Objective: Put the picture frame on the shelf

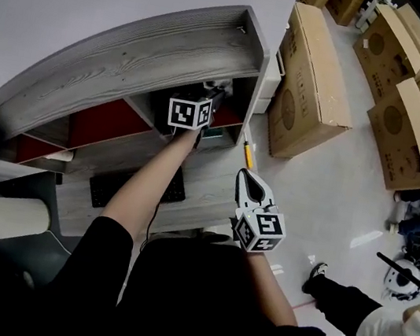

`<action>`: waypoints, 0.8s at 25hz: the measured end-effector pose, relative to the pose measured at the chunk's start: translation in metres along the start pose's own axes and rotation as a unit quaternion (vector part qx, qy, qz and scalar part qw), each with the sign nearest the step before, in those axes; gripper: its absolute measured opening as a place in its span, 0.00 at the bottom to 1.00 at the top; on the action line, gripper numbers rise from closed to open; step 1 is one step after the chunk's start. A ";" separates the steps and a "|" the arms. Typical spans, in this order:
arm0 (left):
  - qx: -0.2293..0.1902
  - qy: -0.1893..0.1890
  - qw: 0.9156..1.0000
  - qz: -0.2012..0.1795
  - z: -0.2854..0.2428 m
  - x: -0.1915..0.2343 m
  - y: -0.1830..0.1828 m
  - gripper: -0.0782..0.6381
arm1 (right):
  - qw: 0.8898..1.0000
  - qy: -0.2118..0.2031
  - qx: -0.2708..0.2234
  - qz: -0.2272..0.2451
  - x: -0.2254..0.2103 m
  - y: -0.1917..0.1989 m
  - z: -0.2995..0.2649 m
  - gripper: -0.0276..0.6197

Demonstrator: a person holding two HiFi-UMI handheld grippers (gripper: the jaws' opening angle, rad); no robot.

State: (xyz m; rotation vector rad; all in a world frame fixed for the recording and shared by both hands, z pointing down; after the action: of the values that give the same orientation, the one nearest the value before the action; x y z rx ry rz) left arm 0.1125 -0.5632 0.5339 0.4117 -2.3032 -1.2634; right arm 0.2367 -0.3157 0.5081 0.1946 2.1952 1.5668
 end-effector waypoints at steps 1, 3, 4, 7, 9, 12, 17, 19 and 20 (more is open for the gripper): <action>0.003 -0.002 1.000 0.000 -0.001 0.000 -0.001 0.52 | 1.000 -0.001 0.001 -0.002 0.000 0.001 0.001 0.06; 0.005 -0.004 1.000 -0.004 -0.002 0.000 -0.002 0.52 | 1.000 0.000 0.003 -0.003 -0.001 0.003 0.002 0.06; 0.004 -0.004 1.000 -0.009 -0.002 -0.001 -0.002 0.52 | 1.000 0.001 0.004 -0.004 -0.001 0.004 0.002 0.06; 0.002 0.003 1.000 -0.025 -0.002 -0.003 0.002 0.54 | 1.000 0.005 0.007 -0.003 -0.003 0.007 0.004 0.06; 0.003 0.006 1.000 -0.029 0.000 -0.005 0.003 0.55 | 1.000 0.006 0.008 -0.003 -0.004 0.008 0.004 0.06; 0.000 0.002 1.000 -0.031 0.005 -0.005 0.004 0.55 | 1.000 0.003 0.009 -0.001 -0.002 0.006 0.003 0.06; -0.014 -0.002 0.999 -0.039 0.027 -0.006 0.007 0.55 | 1.000 -0.003 0.009 0.005 0.007 0.006 0.003 0.06; -0.020 0.001 0.999 -0.040 0.038 -0.010 0.009 0.55 | 1.000 -0.003 0.008 0.007 0.008 0.004 0.002 0.06; -0.024 0.003 0.999 -0.040 0.044 -0.012 0.010 0.55 | 1.000 -0.003 0.005 0.009 0.009 0.001 0.001 0.06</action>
State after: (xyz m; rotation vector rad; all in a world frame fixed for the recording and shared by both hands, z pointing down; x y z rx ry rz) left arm 0.0988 -0.5215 0.5189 0.4937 -2.2671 -1.3504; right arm 0.2289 -0.3113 0.5069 0.2229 2.2044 1.5627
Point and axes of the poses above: the fingertips, and each gripper's own axes: z backward along the fingers, x to its left, y out of its underside, the point moved 4 cm from there along z, backward along the fingers, and after that the axes turned 3 degrees about z, right-handed, at the moved point
